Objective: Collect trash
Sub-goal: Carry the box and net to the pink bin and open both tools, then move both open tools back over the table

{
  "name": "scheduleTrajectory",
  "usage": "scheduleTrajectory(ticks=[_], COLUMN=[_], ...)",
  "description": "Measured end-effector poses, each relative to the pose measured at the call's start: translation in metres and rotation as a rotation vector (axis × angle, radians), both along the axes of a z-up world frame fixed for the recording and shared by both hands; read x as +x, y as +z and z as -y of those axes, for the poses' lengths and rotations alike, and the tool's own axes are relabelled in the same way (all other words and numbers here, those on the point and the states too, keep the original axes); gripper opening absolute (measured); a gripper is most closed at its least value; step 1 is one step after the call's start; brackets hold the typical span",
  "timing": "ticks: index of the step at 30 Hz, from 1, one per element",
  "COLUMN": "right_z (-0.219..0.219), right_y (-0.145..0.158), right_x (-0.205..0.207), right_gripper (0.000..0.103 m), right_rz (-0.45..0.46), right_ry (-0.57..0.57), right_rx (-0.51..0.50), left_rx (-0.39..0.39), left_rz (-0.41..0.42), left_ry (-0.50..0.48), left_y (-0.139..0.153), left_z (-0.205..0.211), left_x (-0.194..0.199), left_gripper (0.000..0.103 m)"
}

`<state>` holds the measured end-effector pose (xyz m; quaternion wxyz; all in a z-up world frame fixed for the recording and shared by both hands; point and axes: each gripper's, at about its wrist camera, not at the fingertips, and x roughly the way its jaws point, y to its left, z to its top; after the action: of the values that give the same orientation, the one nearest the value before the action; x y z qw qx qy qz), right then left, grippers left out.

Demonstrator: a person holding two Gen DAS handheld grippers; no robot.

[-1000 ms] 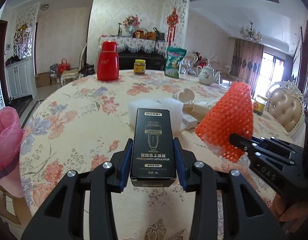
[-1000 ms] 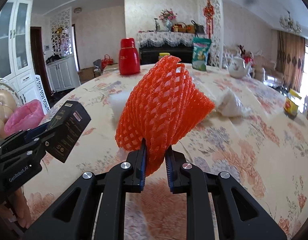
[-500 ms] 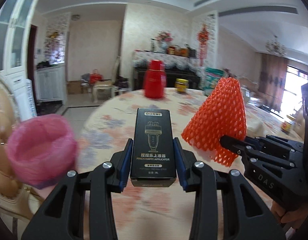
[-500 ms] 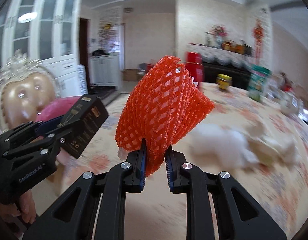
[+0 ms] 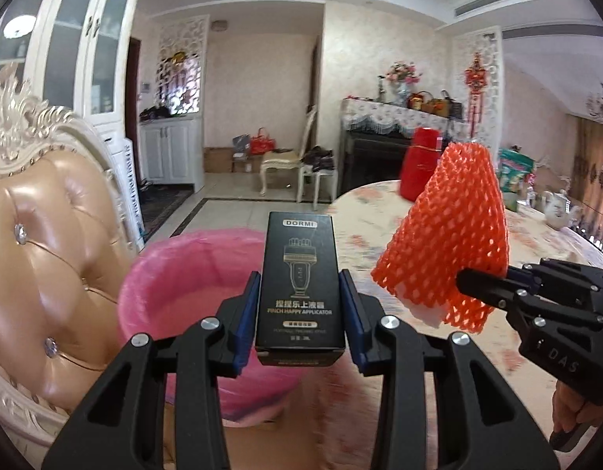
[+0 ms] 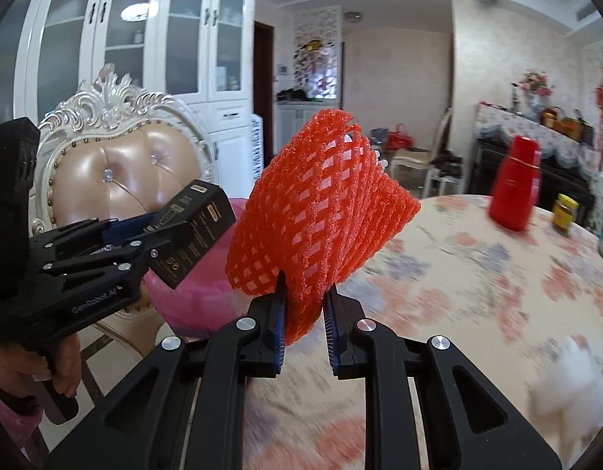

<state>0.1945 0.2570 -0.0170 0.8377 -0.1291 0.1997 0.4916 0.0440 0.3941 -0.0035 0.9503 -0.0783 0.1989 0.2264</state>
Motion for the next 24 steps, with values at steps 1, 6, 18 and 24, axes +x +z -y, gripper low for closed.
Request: scheduleTrajectory(ticks=[1,6,18,24], right_z=[-0.013,-0.066,-0.138,-0.125], right_y=[-0.001,-0.011,-0.043,-0.05], right_x=[0.001,0.005,0.022,0.014], right_gripper=[0.019,0.019,0.045,0.073], right_rz=[-0.001,-0.007,-0.05,-0.044], right_ry=[0.018,0.084,0.173,0.206], right_rx=[-0.009,-0.038,-0.144,-0.138], left_rx=[-0.015,-0.08,-0.14,-0.156], left_rz=[-0.005,0.0,-0.031,-0.003], left_ry=[0.012,0.061,0.124,0.174], left_y=[-0.002,-0.008,-0.029,-0.029], left_z=[-0.014,-0.07,-0.132,-0.143], left_x=[-0.001,0.002,0.02,0.008], left_gripper=[0.038,0.038,0.043,0.06])
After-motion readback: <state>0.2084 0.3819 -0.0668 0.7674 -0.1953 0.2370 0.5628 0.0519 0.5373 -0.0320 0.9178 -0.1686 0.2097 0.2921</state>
